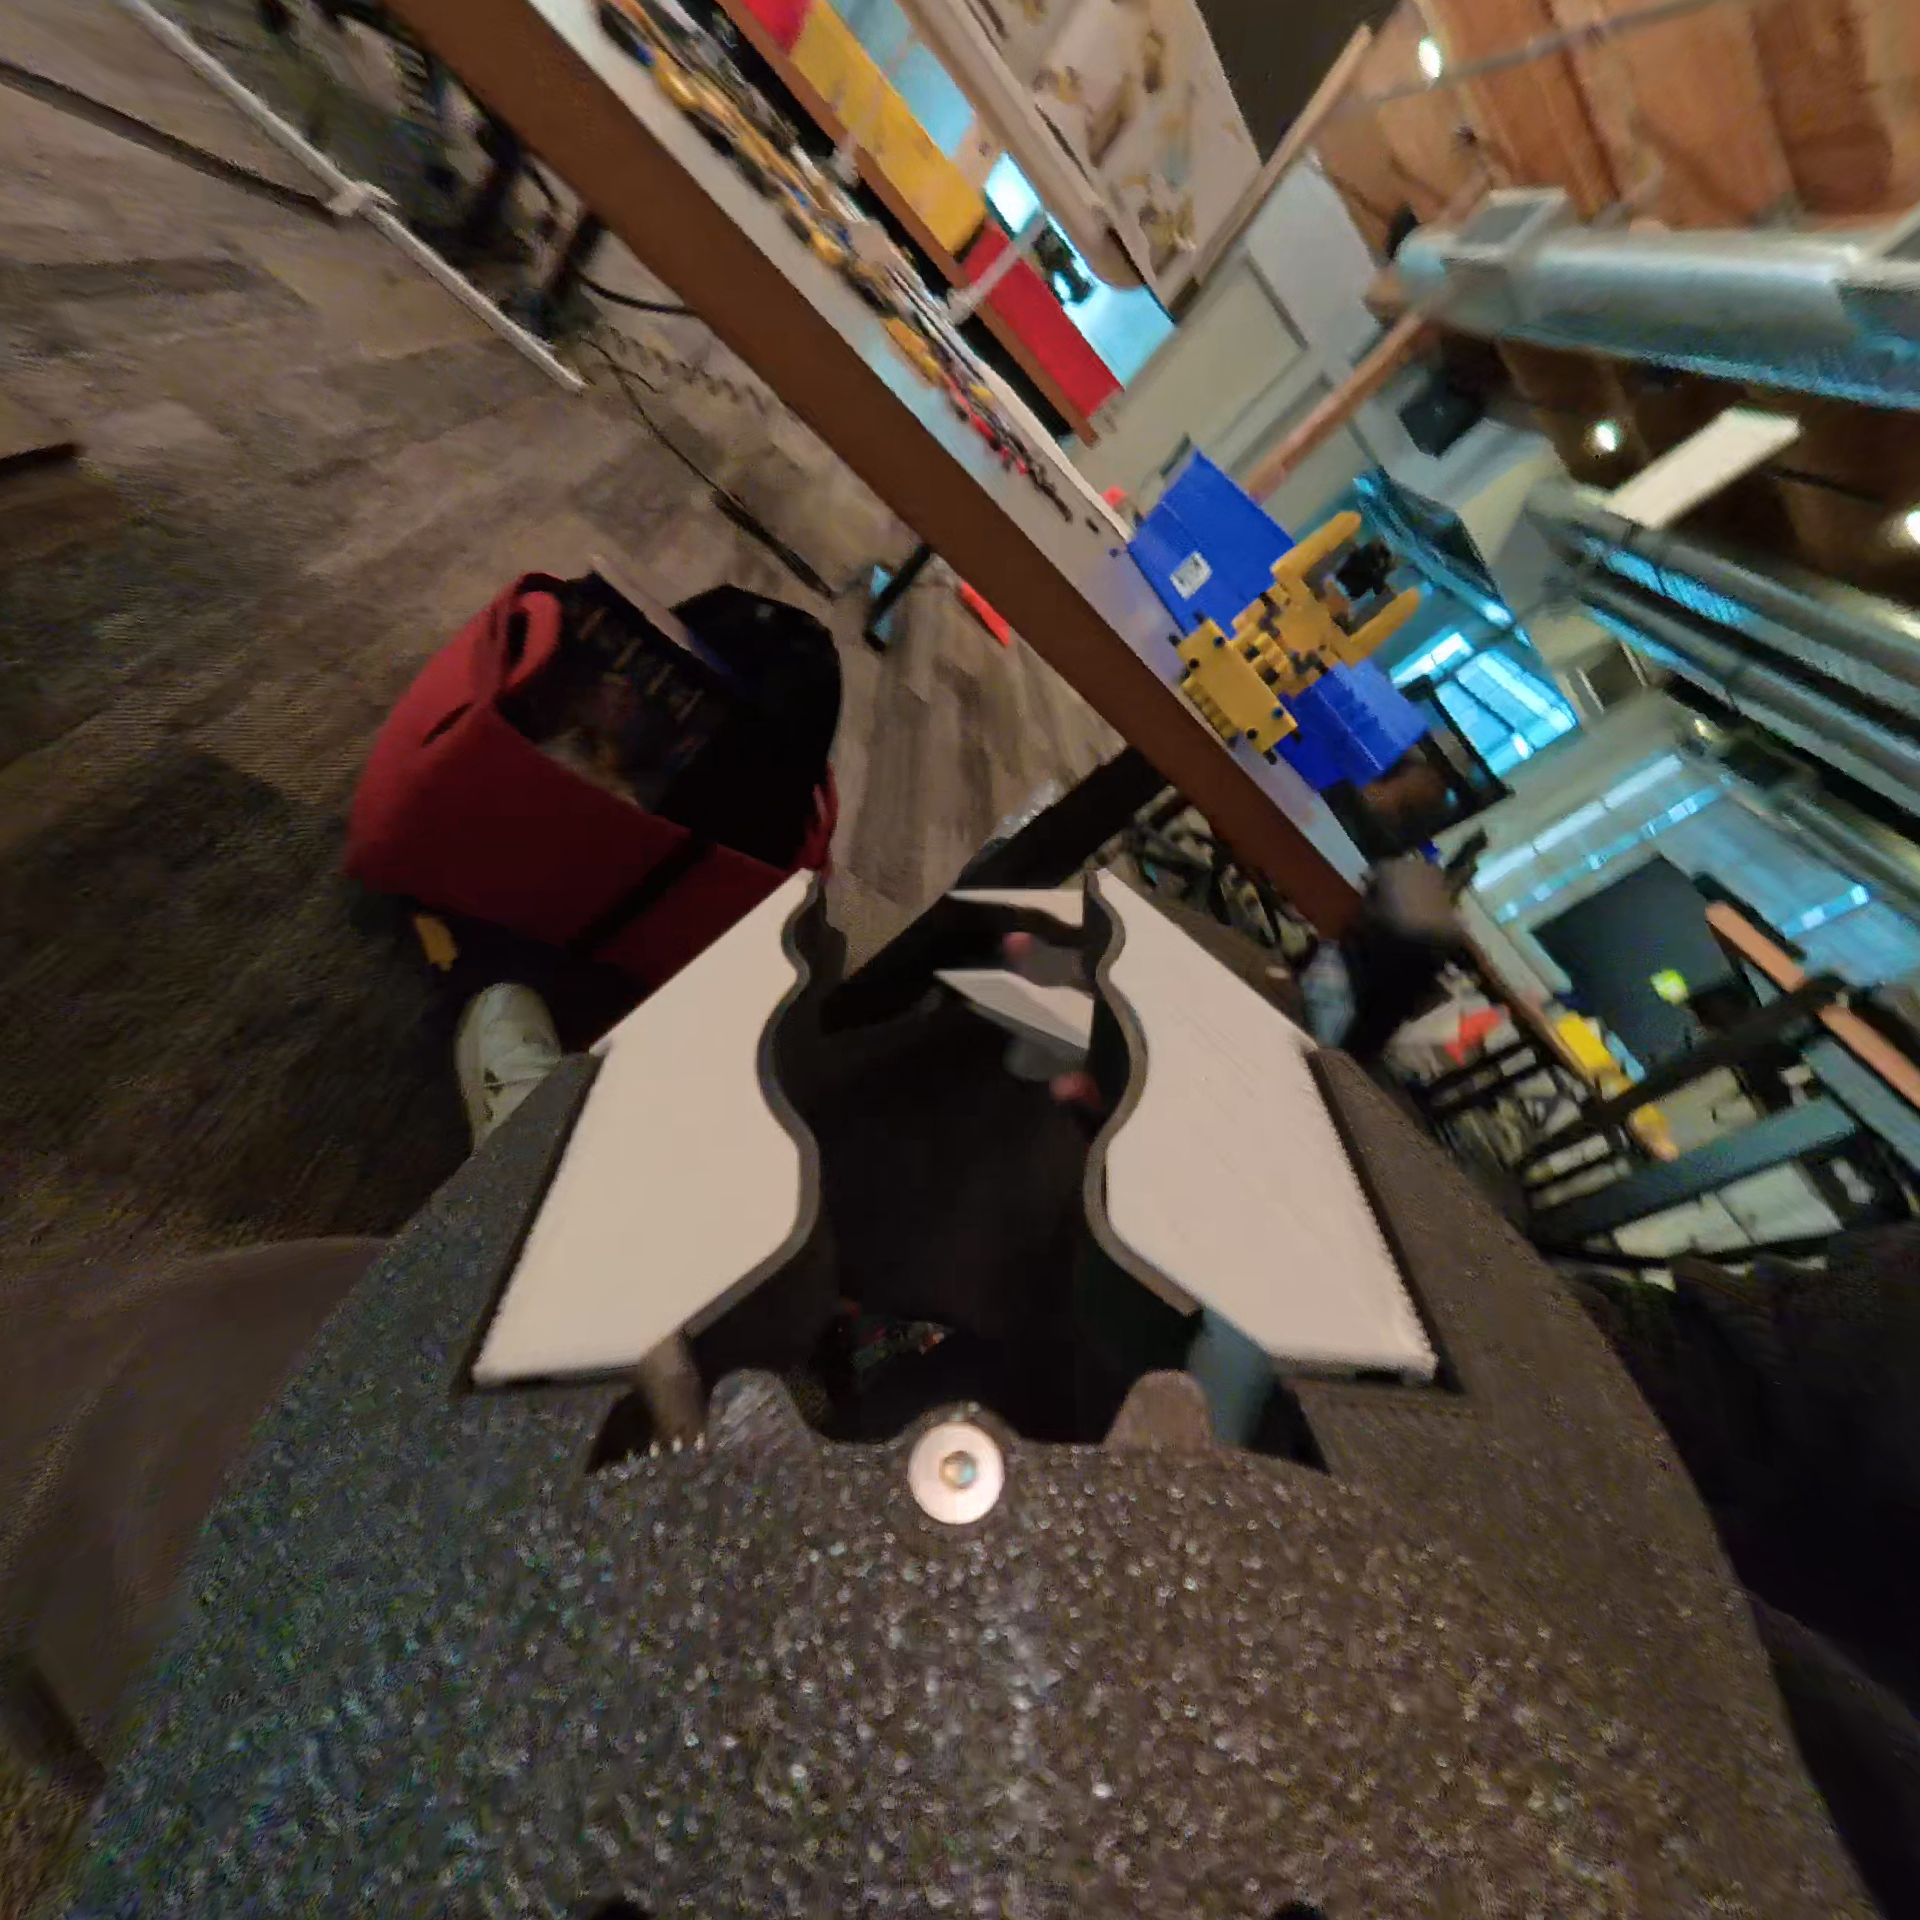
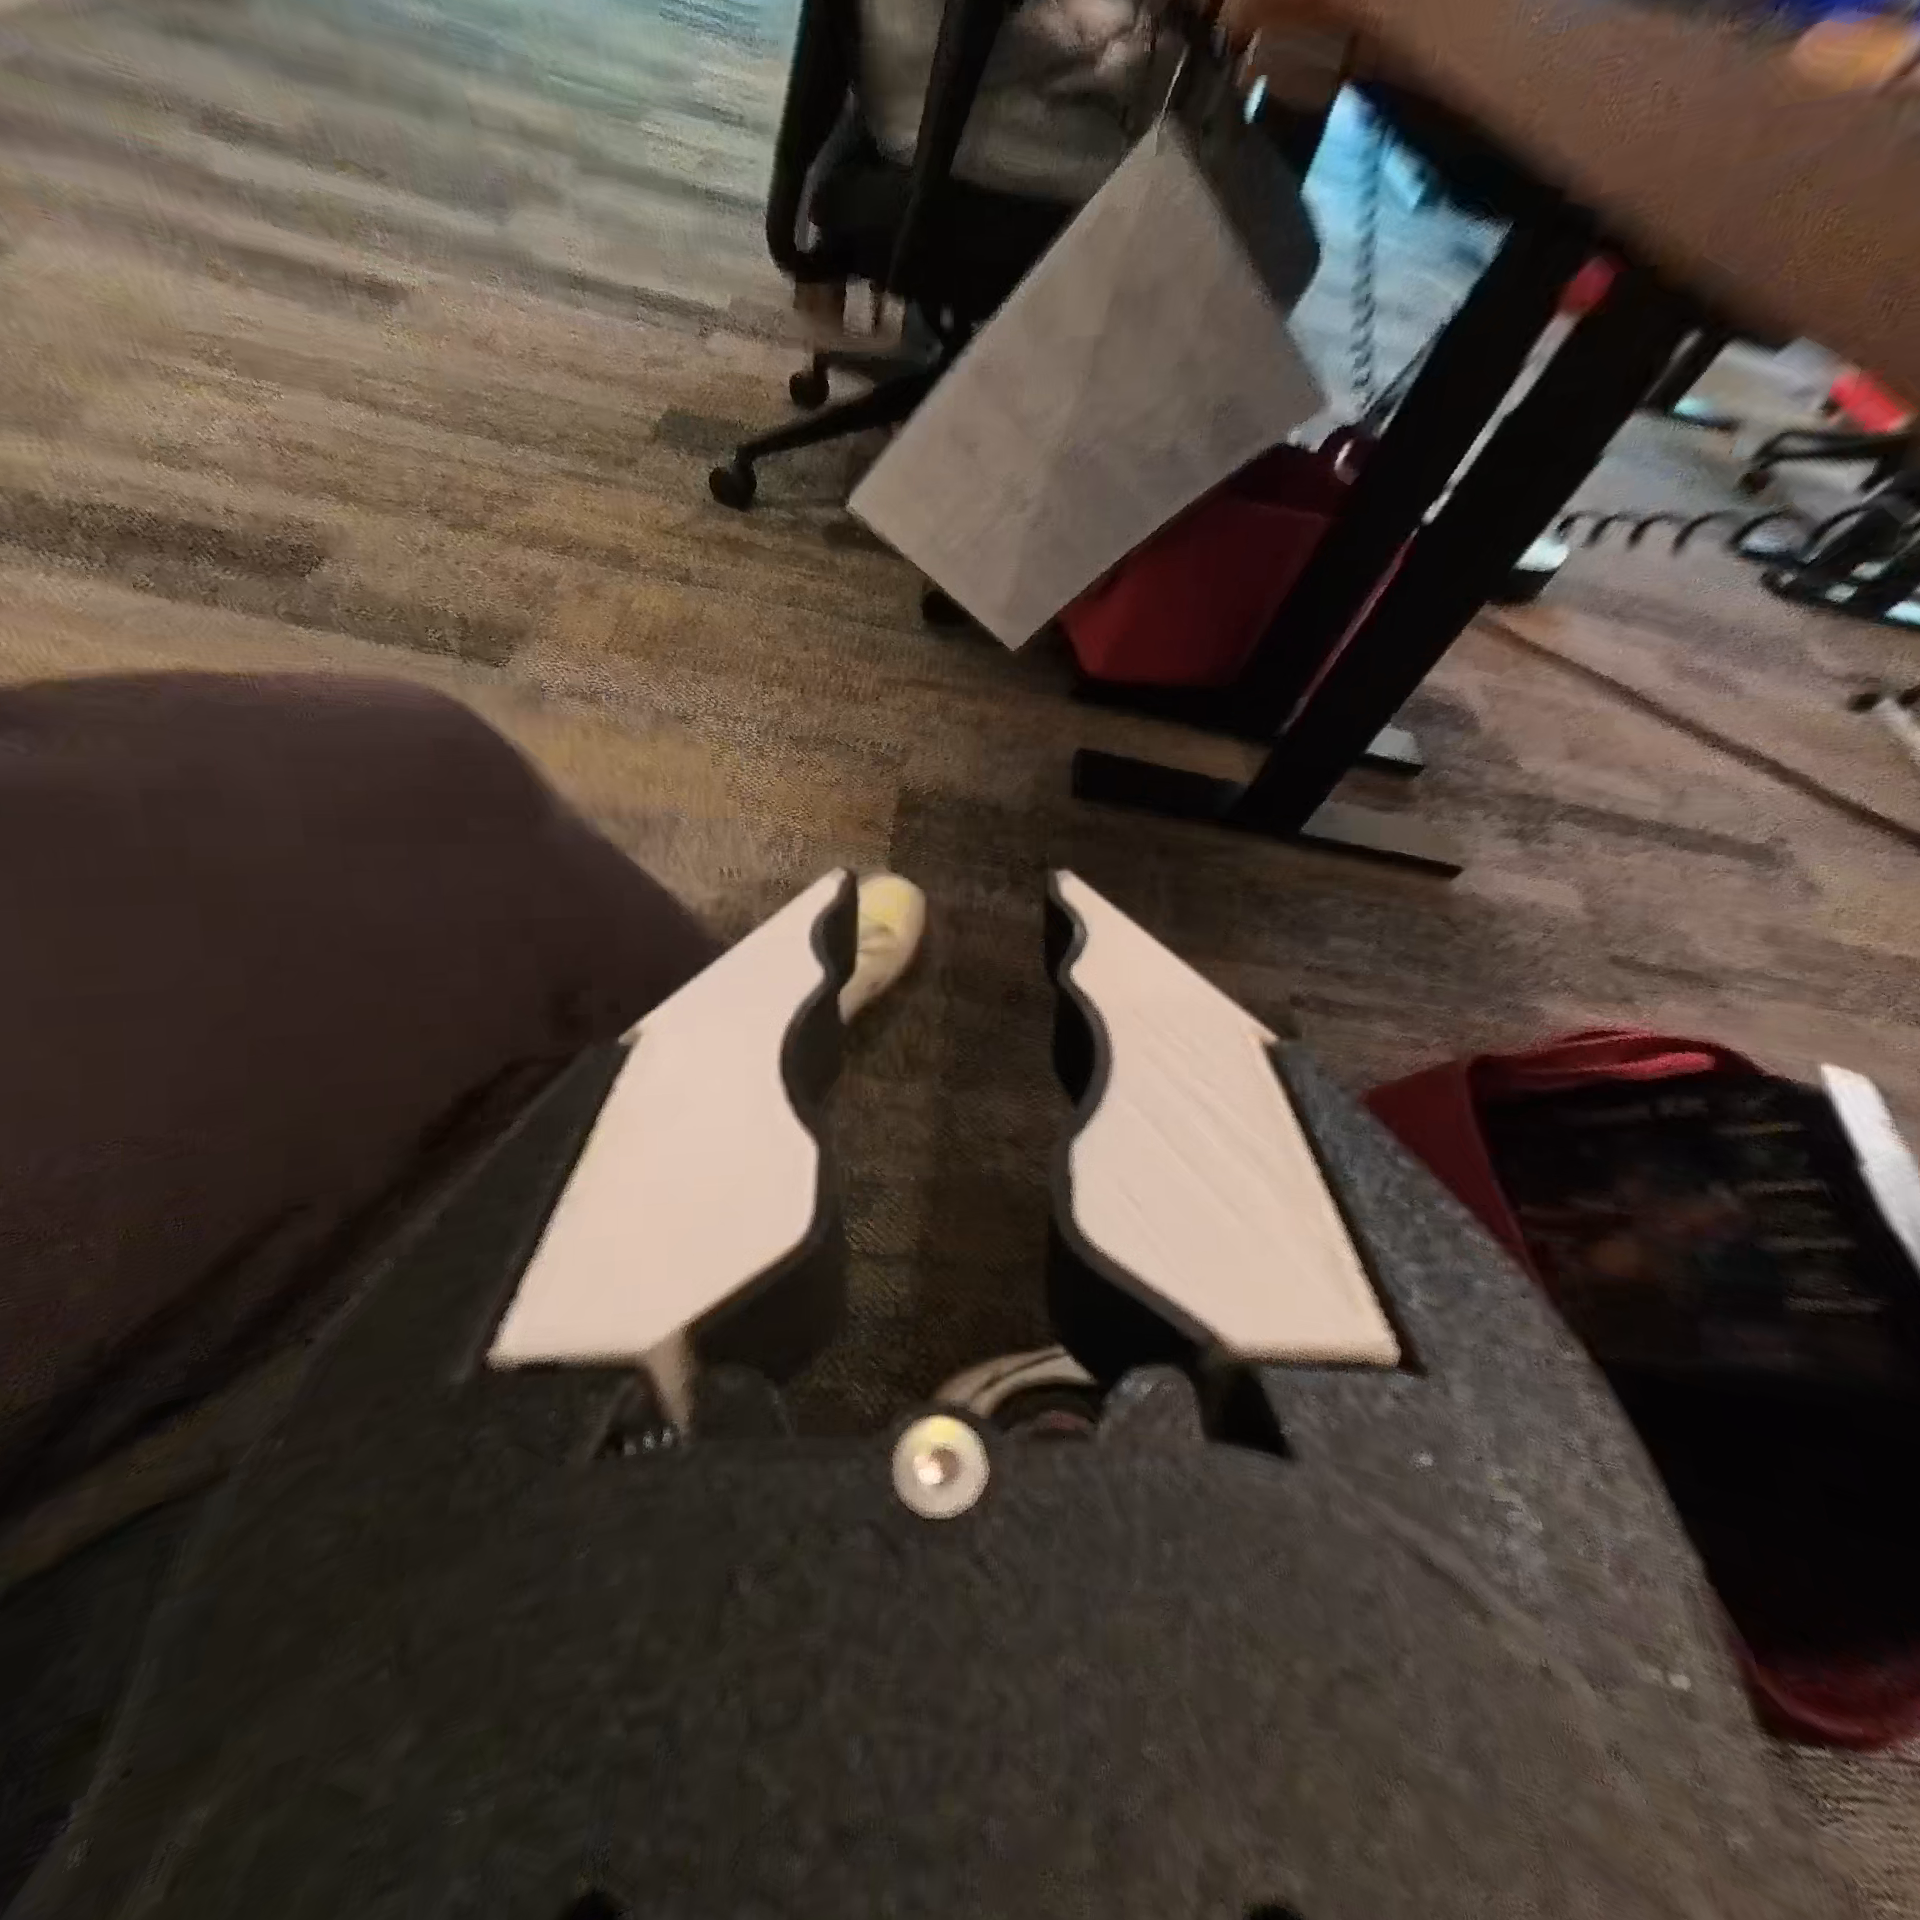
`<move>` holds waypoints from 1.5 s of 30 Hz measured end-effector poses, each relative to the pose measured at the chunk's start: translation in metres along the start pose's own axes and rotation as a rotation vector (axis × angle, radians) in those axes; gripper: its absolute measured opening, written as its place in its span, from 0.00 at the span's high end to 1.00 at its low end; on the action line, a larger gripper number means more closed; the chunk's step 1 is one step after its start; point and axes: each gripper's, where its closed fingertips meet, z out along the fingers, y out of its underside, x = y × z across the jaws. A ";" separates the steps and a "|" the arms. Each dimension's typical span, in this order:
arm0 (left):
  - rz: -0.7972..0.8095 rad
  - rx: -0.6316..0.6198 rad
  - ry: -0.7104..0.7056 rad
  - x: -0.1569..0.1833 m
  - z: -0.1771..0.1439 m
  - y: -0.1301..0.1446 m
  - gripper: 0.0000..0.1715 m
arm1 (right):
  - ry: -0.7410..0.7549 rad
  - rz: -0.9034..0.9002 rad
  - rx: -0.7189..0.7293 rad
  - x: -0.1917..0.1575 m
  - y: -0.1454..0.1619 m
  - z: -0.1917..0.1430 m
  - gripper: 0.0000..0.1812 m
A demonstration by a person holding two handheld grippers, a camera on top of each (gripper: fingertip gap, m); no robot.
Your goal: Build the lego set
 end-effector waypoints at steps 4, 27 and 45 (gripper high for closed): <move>-0.071 0.124 -0.135 -0.016 -0.074 0.005 0.72 | -0.042 -0.284 -0.276 -0.008 0.078 0.129 0.81; -0.668 0.201 -0.767 -0.284 -0.243 0.062 0.74 | 0.551 0.748 -0.716 0.292 0.596 0.376 0.86; 0.165 -0.023 -0.288 -0.075 -0.056 -0.055 0.74 | -0.302 1.204 0.319 -0.028 -0.106 0.189 0.86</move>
